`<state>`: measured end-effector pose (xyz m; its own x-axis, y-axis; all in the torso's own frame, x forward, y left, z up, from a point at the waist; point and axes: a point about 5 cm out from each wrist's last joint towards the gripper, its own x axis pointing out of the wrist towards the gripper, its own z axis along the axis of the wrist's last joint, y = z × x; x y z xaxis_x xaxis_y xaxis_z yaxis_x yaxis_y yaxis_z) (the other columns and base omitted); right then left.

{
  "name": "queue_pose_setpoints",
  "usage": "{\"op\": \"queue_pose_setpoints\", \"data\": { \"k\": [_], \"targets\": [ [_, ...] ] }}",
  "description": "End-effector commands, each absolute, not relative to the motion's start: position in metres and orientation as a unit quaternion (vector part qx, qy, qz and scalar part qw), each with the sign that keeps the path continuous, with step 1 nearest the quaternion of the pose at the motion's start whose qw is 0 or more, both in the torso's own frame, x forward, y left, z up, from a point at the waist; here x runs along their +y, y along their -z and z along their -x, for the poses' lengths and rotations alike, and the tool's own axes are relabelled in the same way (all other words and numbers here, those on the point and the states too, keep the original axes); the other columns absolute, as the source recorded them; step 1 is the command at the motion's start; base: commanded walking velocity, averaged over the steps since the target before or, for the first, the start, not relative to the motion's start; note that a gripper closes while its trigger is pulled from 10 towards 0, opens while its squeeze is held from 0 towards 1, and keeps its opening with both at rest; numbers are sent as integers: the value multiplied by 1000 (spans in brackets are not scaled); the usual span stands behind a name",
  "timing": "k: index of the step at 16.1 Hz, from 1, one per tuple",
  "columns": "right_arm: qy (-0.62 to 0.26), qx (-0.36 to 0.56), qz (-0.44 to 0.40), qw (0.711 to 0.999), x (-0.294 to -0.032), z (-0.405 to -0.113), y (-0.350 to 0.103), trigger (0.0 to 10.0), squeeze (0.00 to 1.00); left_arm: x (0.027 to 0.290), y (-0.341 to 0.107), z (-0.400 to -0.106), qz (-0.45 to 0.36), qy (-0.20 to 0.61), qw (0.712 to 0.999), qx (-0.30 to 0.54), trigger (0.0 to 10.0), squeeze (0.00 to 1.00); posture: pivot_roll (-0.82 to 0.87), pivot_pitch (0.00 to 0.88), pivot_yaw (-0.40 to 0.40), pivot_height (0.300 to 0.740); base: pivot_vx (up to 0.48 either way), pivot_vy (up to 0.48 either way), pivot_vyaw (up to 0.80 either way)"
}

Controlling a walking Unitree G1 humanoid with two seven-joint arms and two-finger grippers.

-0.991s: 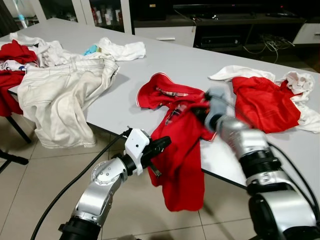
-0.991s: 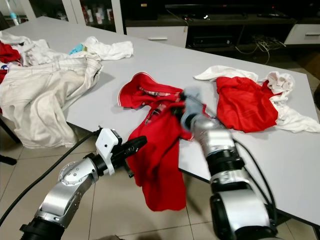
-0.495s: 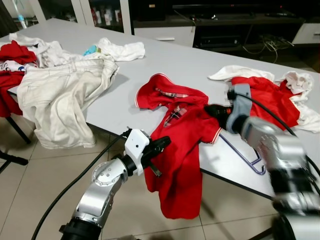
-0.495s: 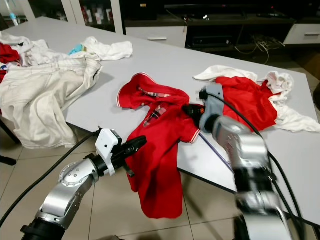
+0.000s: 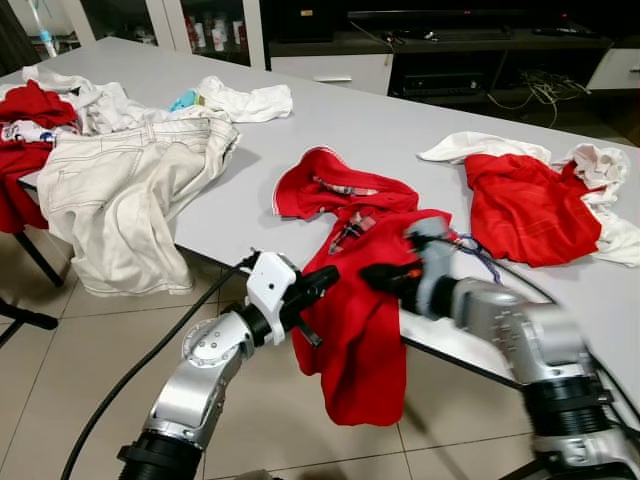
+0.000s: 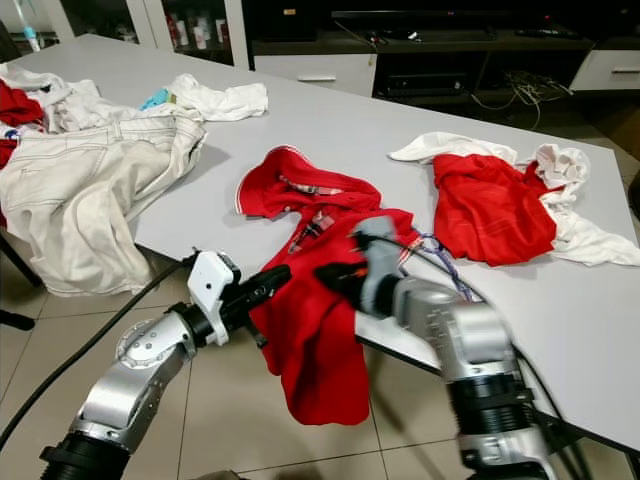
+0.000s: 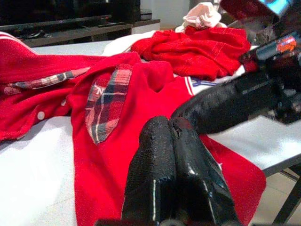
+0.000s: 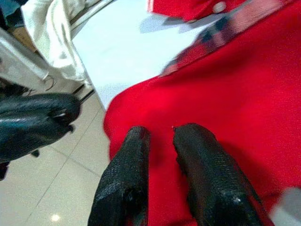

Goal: Hang hanger

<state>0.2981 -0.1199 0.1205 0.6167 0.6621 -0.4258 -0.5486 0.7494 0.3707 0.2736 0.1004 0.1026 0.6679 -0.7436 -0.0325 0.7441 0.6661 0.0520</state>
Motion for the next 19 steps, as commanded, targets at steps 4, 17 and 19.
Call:
{"op": "queue_pose_setpoints", "data": {
  "k": [4,17,19],
  "targets": [
    [-318,317,-85,889,-116,-301,-101,10000,0,103,-106,-276,-31,402,915,-3,10000,0,-67,0,0,740,0,0,0],
    [-151,281,-45,947,-144,-342,-107,10000,0,99,-106,-276,-29,406,913,-3,10000,0,-76,0,1,740,0,0,0],
    [-162,271,-61,947,-141,-344,-114,10000,0,99,-106,-276,-29,406,913,-3,10000,0,-76,0,1,740,0,0,0]
  ]
}}
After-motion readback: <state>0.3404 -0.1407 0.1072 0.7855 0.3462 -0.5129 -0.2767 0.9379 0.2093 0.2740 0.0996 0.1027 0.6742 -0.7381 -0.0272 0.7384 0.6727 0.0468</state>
